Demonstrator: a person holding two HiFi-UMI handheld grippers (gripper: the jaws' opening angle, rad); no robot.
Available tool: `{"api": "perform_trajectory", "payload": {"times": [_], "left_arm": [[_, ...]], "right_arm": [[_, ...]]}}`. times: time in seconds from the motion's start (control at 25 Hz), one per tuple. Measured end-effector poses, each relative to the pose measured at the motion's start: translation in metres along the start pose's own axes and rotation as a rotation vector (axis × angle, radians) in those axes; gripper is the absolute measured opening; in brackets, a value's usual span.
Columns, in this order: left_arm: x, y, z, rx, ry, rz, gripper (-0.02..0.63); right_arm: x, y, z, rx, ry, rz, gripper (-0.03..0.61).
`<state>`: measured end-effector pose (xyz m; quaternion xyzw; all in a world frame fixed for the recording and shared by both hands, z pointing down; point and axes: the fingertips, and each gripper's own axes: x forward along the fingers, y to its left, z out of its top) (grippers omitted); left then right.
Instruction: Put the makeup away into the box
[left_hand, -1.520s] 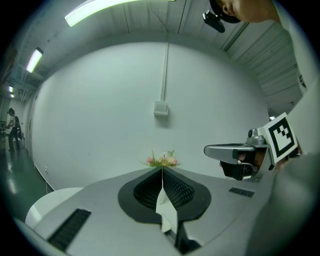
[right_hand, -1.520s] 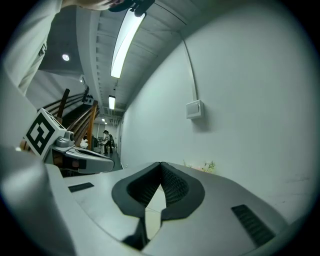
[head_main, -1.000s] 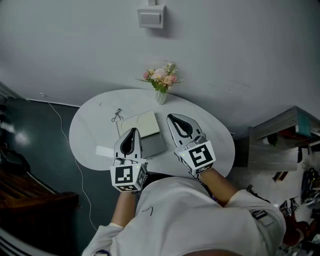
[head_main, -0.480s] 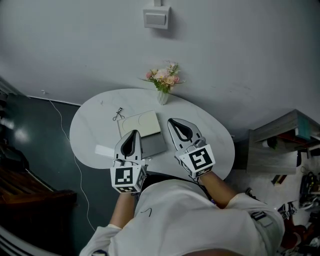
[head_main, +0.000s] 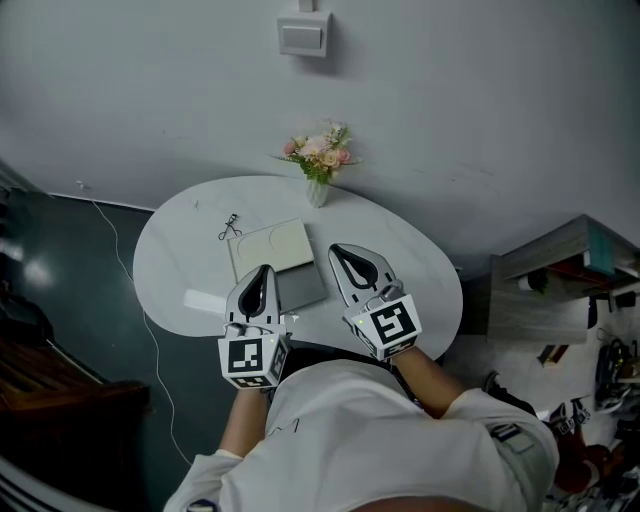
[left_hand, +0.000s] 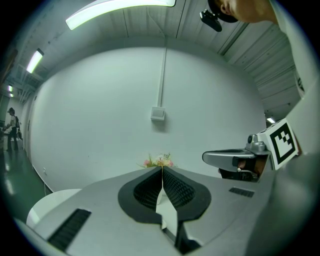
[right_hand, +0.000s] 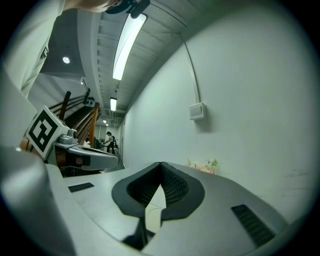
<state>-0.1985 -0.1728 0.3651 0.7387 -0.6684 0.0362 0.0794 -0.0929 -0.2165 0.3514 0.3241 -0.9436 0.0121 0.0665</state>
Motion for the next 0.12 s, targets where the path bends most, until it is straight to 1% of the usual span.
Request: {"api": "perform_trajectory", "payload": {"times": [0.12], "left_arm": [[-0.0001, -0.0026, -0.002, 0.002, -0.006, -0.003, 0.021]], "right_arm": [[-0.0019, 0.0, -0.0028, -0.002, -0.001, -0.003, -0.003]]}}
